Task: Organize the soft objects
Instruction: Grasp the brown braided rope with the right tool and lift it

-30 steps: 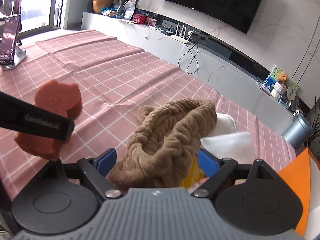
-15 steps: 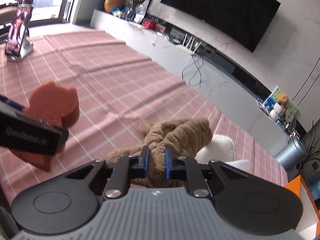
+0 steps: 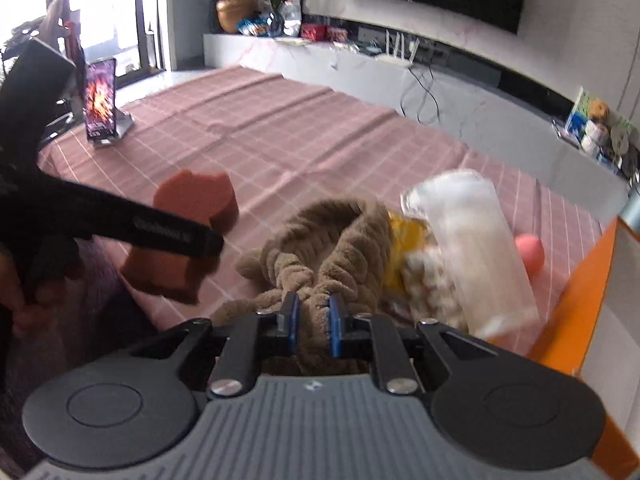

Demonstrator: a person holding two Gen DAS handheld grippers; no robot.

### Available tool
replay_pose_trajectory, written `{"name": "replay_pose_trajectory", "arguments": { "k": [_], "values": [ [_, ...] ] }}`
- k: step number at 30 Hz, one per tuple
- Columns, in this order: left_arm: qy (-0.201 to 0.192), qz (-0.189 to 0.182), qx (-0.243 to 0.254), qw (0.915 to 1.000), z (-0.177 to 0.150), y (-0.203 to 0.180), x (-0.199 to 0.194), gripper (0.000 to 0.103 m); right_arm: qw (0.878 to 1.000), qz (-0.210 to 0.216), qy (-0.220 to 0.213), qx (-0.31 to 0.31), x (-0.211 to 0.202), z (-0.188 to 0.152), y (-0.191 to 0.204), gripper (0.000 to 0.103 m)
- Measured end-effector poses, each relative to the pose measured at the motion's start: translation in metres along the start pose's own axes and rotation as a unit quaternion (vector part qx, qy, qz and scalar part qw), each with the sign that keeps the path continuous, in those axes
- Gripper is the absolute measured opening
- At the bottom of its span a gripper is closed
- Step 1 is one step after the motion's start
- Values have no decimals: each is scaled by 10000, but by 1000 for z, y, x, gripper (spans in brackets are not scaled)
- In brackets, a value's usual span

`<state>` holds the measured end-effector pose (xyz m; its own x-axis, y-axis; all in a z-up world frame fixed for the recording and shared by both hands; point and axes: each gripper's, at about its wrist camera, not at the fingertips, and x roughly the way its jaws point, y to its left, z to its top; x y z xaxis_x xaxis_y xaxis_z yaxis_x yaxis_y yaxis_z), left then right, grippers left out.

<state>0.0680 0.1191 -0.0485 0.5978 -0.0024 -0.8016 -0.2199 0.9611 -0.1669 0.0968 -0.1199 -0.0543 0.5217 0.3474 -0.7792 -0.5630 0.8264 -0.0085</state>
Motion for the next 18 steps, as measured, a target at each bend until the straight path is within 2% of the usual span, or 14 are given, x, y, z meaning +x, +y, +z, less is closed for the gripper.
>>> {"name": "replay_pose_trajectory", "arguments": {
  "k": [3,5,7,8,12,18],
  "values": [
    [75,16,60,10000,-6,-4,6,79,9982,-74,385,454,13,-20,-16,18],
    [106,57,65,9999,-7,-4,9,79,9978,-64,310,575,12,-22,-18,31],
    [122,101,56,9999,-8,-3,12,79,9986,-119,74,505,8,-17,-15,77],
    [134,116,28,9998,-8,-2,13,80,9991,-117,-62,406,6,-13,-12,83],
    [93,183,-32,9998,-3,1,16,80,9997,-124,-201,-30,18,7,0,98],
    [140,287,-74,9995,1,7,25,80,9980,-307,43,-555,64,22,15,97]
  ]
}}
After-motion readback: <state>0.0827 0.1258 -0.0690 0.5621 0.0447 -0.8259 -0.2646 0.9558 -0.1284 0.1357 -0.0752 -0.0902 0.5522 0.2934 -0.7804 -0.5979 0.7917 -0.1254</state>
